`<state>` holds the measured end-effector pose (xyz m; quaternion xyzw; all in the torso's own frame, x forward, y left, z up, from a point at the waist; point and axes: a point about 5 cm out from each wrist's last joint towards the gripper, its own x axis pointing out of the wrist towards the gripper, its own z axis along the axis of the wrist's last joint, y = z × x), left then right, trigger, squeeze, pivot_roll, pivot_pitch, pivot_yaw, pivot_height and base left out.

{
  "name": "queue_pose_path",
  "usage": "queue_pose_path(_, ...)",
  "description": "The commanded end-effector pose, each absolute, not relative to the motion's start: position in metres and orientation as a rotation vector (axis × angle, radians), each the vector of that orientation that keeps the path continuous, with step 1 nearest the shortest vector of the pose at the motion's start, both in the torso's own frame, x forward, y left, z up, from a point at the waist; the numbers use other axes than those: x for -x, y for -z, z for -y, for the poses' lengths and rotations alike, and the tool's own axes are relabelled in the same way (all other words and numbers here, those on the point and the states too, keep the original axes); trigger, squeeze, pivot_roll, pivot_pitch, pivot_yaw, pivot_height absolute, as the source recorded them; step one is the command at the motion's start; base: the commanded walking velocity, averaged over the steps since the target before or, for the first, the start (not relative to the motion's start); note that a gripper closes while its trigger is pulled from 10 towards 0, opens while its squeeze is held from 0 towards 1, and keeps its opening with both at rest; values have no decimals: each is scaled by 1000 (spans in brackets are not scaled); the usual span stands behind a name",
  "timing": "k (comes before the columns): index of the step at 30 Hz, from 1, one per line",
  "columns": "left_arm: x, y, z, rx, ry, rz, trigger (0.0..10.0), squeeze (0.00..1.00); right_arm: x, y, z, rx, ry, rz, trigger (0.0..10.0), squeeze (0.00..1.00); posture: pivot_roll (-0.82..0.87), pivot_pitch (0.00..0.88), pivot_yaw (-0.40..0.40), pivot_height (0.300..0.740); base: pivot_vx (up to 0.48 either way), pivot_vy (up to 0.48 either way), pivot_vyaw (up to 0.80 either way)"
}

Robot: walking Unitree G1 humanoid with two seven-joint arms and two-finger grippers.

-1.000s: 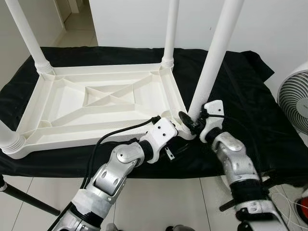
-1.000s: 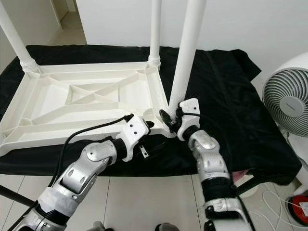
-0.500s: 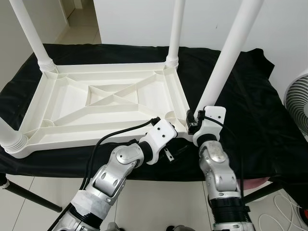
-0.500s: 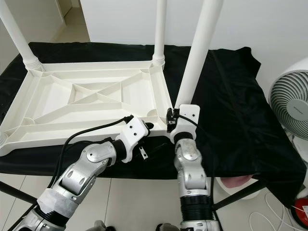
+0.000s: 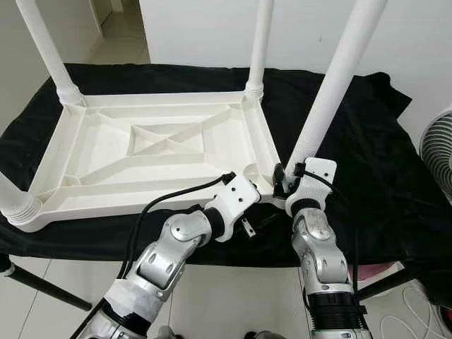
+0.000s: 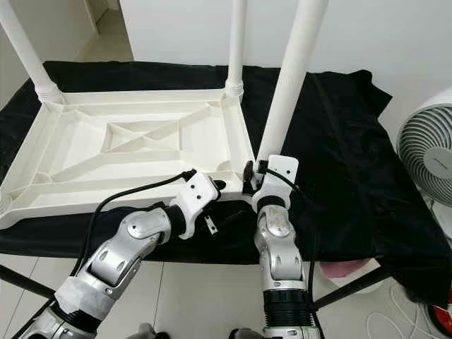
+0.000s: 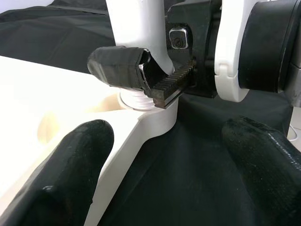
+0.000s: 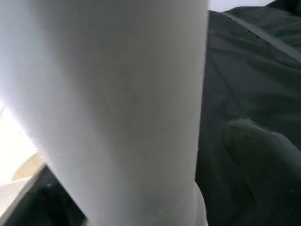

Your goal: Building children table

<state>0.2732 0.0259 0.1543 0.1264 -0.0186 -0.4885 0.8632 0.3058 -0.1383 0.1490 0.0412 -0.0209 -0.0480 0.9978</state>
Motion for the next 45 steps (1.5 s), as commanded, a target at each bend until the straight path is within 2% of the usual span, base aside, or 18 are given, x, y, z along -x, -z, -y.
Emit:
queue_pose_path(1,-271,-154,-26,-268,1037,38,10000,0,-308,-151,141,-111,43,56,10000,1000,-114,55,-8,740,0,0,0)
queue_pose_path(4,-271,-154,-26,-267,1035,38,10000,0,-309,-154,143,-109,14,72,10000,1000,-113,56,-9,740,0,0,0)
queue_pose_path(5,-271,-154,-26,-268,1032,38,10000,0,-311,-154,141,-95,-57,68,10000,1000,-113,56,-9,740,0,0,0)
queue_pose_path(6,-272,-155,-27,-268,1022,43,10000,0,-313,-151,143,-76,-107,46,10000,0,-113,58,-9,740,0,0,0)
queue_pose_path(11,-275,-153,-29,-285,999,43,10000,0,-318,-147,147,-26,-252,27,10000,0,-113,58,-8,740,0,0,0)
queue_pose_path(14,-275,-151,-30,-288,996,42,10000,0,-323,-149,149,42,-450,35,10000,0,-113,51,-5,740,0,0,0)
queue_pose_path(24,-270,-150,-30,-287,1033,40,10000,0,-337,-154,156,150,-644,24,10000,0,-98,48,-7,740,0,0,0)
queue_pose_path(25,-270,-150,-31,-291,1032,40,10000,0,-338,-154,156,157,-668,22,4980,0,-98,48,-7,740,0,0,0)
queue_pose_path(26,-270,-150,-31,-294,1026,40,10000,0,-339,-153,157,169,-690,15,1059,0,-92,47,-9,740,0,0,0)
queue_pose_path(29,-271,-150,-32,-294,1024,40,10000,0,-339,-152,158,179,-702,11,1059,0,-92,47,-9,740,0,0,0)
queue_pose_path(30,-270,-150,-32,-294,1020,43,10000,0,-339,-150,160,175,-723,3,0,0,-85,47,-13,740,0,0,0)
queue_pose_path(37,-270,-151,-32,-292,1016,46,10000,0,-337,-142,164,149,-738,-29,0,0,-89,49,-9,740,0,0,0)
queue_pose_path(38,-270,-151,-31,-292,1017,45,10000,0,-336,-140,165,144,-732,-35,1216,0,-89,49,-9,740,0,0,0)
queue_pose_path(39,-269,-150,-31,-291,1019,44,10000,0,-336,-138,165,126,-724,-38,10000,0,-92,51,-8,740,0,0,0)
queue_pose_path(45,-270,-151,-31,-288,1022,46,10000,0,-328,-140,157,15,-682,5,10000,0,-93,56,-10,740,0,0,0)
